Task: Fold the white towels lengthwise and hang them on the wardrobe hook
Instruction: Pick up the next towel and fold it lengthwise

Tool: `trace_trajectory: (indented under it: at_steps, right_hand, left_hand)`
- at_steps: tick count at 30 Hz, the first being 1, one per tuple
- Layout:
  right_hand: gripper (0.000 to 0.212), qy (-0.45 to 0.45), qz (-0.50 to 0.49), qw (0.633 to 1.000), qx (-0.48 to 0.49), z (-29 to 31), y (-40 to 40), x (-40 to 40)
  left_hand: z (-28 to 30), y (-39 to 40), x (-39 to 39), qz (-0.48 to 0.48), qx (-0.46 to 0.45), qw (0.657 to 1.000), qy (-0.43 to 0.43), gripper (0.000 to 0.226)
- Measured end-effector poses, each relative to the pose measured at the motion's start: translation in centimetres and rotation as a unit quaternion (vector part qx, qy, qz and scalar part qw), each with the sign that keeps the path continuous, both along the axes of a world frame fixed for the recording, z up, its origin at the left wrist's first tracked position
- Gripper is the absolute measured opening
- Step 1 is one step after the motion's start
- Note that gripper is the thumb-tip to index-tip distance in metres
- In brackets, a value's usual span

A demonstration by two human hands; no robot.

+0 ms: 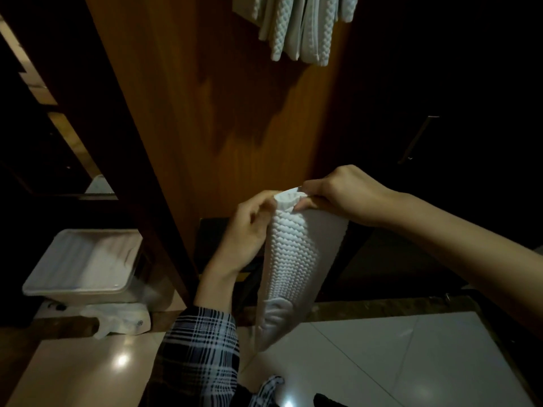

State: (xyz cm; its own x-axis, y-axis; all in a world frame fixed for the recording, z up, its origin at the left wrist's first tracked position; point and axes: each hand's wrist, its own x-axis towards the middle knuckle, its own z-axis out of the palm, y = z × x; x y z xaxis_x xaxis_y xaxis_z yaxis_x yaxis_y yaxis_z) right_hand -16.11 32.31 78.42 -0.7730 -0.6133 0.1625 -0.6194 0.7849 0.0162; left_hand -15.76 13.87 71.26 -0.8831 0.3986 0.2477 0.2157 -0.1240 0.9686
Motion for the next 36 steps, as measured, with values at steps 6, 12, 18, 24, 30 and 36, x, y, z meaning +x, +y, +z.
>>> trace_trajectory:
  at_steps: [6, 12, 18, 24, 30, 36]
  right_hand:
    - [0.041, 0.010, 0.052, 0.998, -0.021, -0.2, -0.4, 0.1]
    - [0.055, -0.019, 0.081, 0.996, -0.042, -0.4, 0.2, 1.1]
    - [0.043, 0.070, 0.072, 0.982, -0.161, -2.4, 0.3, 2.3]
    - [0.078, -0.018, -0.093, 0.897, -0.432, -6.3, 1.1, 3.4]
    - [0.090, -0.329, -0.116, 0.692, -0.633, -10.9, 0.0, 4.8]
    - [0.033, -0.209, -0.126, 0.679, -0.692, -9.5, -3.2, 3.5]
  left_hand:
    - [-0.4, -0.3, -0.2, 0.016, -0.046, 0.999, 0.013, 0.049]
    - [-0.3, -0.4, 0.2, 0.036, -0.070, 0.997, 0.019, 0.049]
    - [0.1, -0.4, 1.1, 0.059, -0.081, 0.995, 0.030, 0.043]
    - [0.1, -0.2, 2.1, 0.113, -0.080, 0.986, 0.096, 0.040]
    - [0.2, -0.4, 2.6, 0.128, -0.059, 0.986, 0.092, 0.034]
    - [1.6, -2.1, 1.6, 0.174, -0.023, 0.978, 0.110, 0.031]
